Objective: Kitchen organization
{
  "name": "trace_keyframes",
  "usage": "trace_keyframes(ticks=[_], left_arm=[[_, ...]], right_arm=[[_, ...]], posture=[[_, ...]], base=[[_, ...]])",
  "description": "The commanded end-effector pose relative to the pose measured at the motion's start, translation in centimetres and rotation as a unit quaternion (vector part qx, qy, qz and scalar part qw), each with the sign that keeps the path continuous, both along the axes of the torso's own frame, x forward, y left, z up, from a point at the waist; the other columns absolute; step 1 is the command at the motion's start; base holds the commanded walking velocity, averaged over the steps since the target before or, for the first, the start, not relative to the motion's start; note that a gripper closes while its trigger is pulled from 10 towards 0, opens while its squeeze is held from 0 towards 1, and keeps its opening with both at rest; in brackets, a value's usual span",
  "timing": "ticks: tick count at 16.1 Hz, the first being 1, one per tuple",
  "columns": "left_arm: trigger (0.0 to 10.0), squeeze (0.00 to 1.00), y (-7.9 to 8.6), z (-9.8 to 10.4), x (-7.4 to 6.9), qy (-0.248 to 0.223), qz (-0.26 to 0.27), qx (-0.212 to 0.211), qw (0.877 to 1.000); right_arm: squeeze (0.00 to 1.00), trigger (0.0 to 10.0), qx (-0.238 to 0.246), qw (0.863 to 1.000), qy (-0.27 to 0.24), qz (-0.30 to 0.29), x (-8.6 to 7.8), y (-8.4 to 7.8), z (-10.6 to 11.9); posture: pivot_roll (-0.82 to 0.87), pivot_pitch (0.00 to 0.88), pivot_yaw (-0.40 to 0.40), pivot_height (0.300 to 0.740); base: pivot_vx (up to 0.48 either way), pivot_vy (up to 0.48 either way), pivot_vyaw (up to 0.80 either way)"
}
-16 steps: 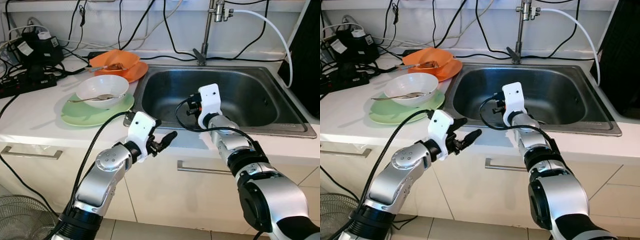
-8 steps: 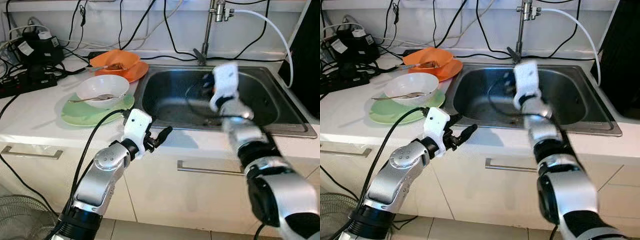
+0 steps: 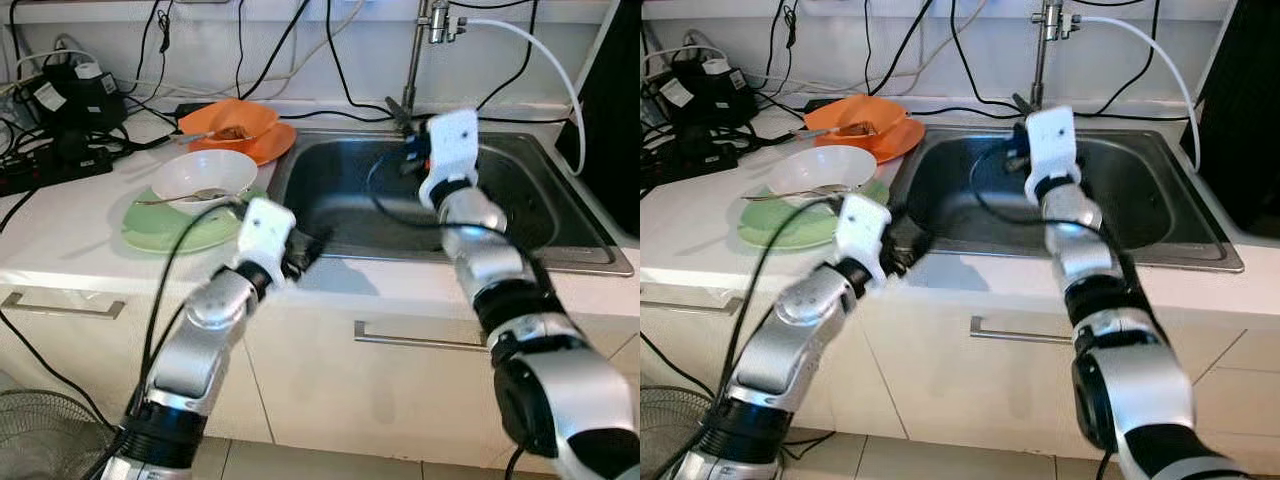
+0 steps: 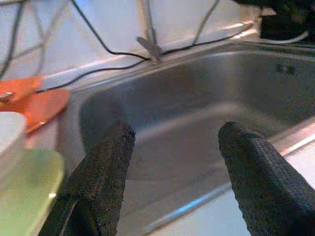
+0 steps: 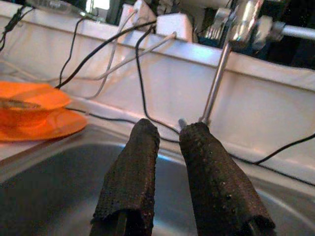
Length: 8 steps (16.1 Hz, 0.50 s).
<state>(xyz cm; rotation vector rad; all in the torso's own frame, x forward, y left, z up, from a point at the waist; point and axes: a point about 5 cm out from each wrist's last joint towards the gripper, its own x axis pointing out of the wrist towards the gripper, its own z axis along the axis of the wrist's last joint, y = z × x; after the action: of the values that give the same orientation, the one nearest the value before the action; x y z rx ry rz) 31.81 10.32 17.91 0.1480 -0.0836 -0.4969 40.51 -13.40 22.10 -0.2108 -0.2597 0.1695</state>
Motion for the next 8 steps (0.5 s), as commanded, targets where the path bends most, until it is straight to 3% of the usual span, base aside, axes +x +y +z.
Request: trace_keyframes(ticks=[1, 4, 7, 8], left_arm=[[10.0, 0.0, 0.4, 0.3, 0.3, -0.013, 0.02, 0.001, 1.0], [10.0, 0.0, 0.9, 1.6, 0.7, -0.074, 0.075, 0.02, 0.994], [10.0, 0.0, 1.3, 3.6, 0.5, -0.175, 0.128, 0.081, 0.973], [10.0, 0.0, 1.3, 3.7, 0.5, -0.181, 0.128, 0.085, 0.971]], right_arm=[[0.0, 10.0, 0.0, 1.0, -0.011, 0.0, -0.2, 0.2, 0.2], [0.0, 10.0, 0.007, 1.0, 0.005, 0.017, -0.9, 1.2, -1.6], [0.0, 10.0, 0.029, 0.999, 0.023, 0.02, -1.9, 1.6, -3.4], [0.0, 10.0, 0.03, 0.999, 0.024, 0.021, -1.9, 1.6, -3.5]], posture=[[0.03, 0.0, 0.049, 0.74], [0.03, 0.0, 0.05, 0.74], [0.03, 0.0, 0.048, 0.74], [0.03, 0.0, 0.048, 0.74]], base=[[0.0, 0.0, 0.0], [0.0, 0.0, 0.0], [0.0, 0.0, 0.0], [0.0, 0.0, 0.0]])
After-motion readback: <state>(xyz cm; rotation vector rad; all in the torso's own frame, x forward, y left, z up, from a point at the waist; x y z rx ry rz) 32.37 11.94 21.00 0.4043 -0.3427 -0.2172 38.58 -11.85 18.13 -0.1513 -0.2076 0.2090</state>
